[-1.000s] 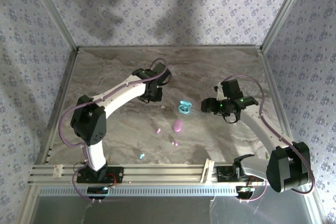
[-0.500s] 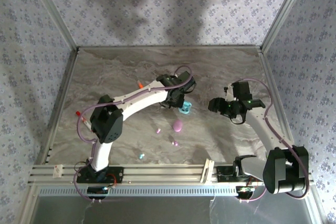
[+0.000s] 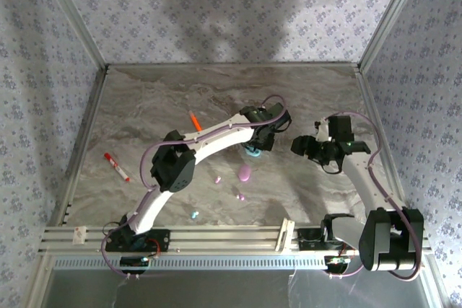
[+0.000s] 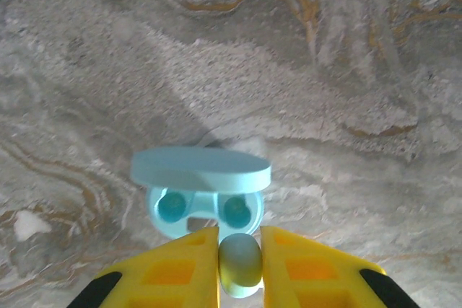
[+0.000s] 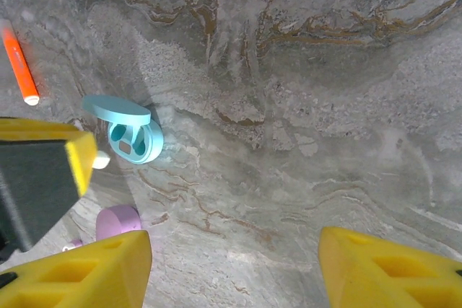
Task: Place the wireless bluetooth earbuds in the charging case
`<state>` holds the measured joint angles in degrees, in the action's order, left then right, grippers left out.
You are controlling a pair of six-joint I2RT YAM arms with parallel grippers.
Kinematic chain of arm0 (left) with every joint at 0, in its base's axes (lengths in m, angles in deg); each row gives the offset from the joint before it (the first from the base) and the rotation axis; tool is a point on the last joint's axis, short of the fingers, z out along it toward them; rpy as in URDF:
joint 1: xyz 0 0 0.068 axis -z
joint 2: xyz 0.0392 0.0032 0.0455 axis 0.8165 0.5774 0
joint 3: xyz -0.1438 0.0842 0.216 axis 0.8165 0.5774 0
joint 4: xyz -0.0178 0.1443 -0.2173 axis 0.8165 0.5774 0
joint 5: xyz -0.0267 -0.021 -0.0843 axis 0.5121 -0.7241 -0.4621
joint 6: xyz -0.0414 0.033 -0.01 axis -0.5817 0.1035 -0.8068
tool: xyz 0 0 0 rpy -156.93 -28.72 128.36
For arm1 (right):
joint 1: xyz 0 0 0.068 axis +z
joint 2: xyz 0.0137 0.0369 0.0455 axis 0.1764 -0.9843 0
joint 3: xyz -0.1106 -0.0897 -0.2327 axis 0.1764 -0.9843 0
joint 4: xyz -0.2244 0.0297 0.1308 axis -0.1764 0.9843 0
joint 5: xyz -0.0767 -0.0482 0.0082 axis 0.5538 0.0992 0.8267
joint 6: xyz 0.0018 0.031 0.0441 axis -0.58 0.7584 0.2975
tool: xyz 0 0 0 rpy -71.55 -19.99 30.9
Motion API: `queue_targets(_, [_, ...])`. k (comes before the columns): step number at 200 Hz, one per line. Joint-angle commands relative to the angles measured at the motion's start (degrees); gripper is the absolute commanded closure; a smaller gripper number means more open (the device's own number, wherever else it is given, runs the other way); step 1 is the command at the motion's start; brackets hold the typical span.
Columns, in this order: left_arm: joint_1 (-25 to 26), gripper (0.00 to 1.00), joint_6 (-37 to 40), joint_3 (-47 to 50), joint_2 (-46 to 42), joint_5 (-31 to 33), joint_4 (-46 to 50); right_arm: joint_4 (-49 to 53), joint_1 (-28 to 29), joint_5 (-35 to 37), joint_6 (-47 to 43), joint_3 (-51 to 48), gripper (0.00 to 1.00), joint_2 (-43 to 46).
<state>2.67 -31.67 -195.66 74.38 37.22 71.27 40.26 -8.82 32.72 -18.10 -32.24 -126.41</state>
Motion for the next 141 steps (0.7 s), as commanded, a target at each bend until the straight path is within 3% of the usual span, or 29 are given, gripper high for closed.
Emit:
queue_targets(1, [0.60, 0.80, -1.12, -3.75, 2.54, 0.61, 3.76, -0.21, -0.67, -1.86, -1.22, -0.70, 0.36, 1.21])
queue_targets(141, [0.86, 0.79, -2.25, -0.67, 3.06, 4.01, 3.67, -0.91, -0.92, -3.28, -1.05, -0.97, 0.35, 1.14])
